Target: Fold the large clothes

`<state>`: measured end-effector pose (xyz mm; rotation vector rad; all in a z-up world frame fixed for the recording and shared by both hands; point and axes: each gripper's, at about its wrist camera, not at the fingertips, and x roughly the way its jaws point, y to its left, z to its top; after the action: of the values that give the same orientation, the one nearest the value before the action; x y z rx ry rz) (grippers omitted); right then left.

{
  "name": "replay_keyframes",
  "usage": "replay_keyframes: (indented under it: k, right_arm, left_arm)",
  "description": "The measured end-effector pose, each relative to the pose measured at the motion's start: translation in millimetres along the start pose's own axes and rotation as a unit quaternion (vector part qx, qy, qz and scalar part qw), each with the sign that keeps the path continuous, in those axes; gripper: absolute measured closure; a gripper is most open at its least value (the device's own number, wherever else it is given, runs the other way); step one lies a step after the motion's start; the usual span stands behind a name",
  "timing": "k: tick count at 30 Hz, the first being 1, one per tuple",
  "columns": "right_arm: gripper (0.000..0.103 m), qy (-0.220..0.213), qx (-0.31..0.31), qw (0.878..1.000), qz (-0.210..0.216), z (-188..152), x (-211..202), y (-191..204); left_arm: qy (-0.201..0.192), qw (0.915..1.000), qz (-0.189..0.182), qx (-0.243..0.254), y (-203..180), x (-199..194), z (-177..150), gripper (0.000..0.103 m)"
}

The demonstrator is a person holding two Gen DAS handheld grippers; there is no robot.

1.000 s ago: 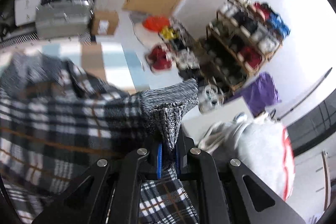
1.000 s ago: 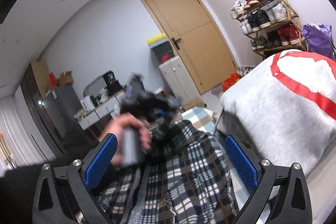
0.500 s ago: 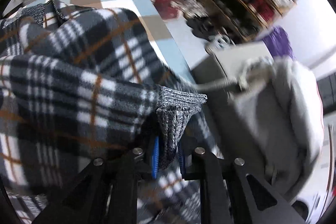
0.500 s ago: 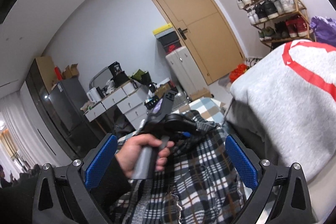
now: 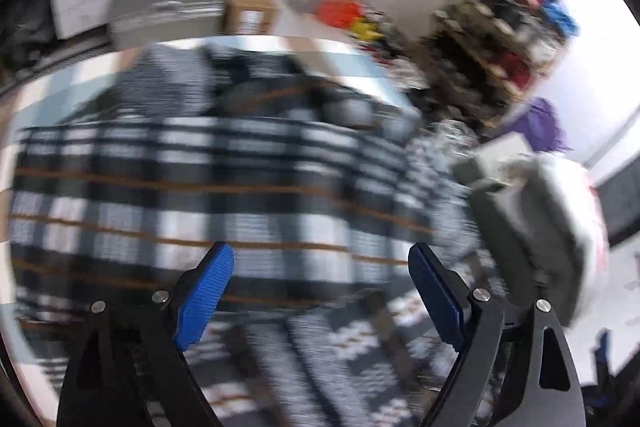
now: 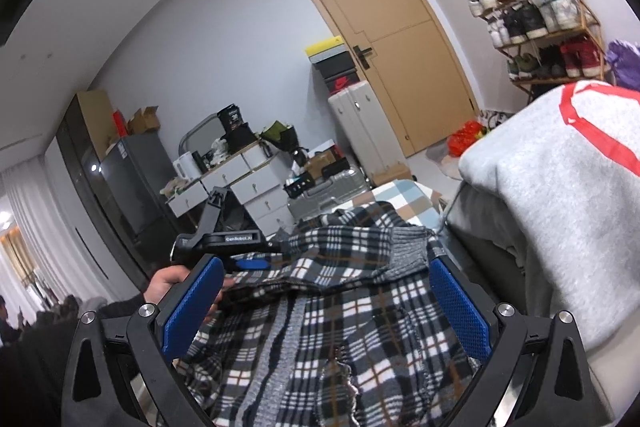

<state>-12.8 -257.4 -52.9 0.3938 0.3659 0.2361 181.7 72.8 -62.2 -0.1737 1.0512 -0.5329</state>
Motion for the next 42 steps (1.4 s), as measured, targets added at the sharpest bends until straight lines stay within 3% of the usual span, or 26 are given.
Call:
replay_keyframes:
  k: [2,7,10,15,19,24,27,28,37,40,42]
  right_arm:
    - [0.000,0.003,-0.005,1.000,-0.001,-2,2,2]
    - [0.000,0.007,-0.012,1.000,-0.002,-3,4,4]
    - [0.000,0.011,-0.012,1.000,-0.001,-4,5,4]
    - [0.000,0.027,-0.023,0.999,-0.006,-6,15,6]
    - [0.000,0.057,-0.036,0.998,-0.013,-12,26,8]
    - [0.000,0.082,-0.056,0.995,-0.022,-21,35,14]
    - [0.000,0.101,-0.067,0.992,-0.024,-28,42,16]
    - [0.000,0.109,-0.074,0.991,-0.030,-31,45,17]
    - [0.000,0.162,-0.090,0.981,-0.055,-52,65,16]
    - [0.000,0.187,-0.072,0.978,-0.055,-60,74,15]
    - [0.000,0.210,-0.069,0.973,-0.064,-68,84,15]
  left_arm:
    - [-0.011,0.9998,0.012,-0.014,8,3,-3,0.017]
    - [0.046,0.9961,0.054,-0.052,23,47,-14,0.017]
    - [0.017,0.9969,0.060,-0.049,16,51,-22,0.017]
    - [0.037,0.9952,0.081,-0.041,-6,57,-23,0.016]
    - [0.022,0.9954,0.069,-0.063,-13,29,-32,0.016]
    - [0.022,0.9956,0.083,-0.038,-19,-1,-62,0.016]
    - [0.022,0.9947,0.094,-0.037,-13,-19,-84,0.016]
    - [0.018,0.9945,0.096,-0.039,7,-37,-87,0.016]
    - [-0.079,0.9901,0.110,-0.037,9,-96,-144,0.016]
    - [-0.085,0.9874,0.121,-0.056,17,-99,-163,0.016]
    - [-0.061,0.9872,0.129,-0.071,29,-83,-173,0.016]
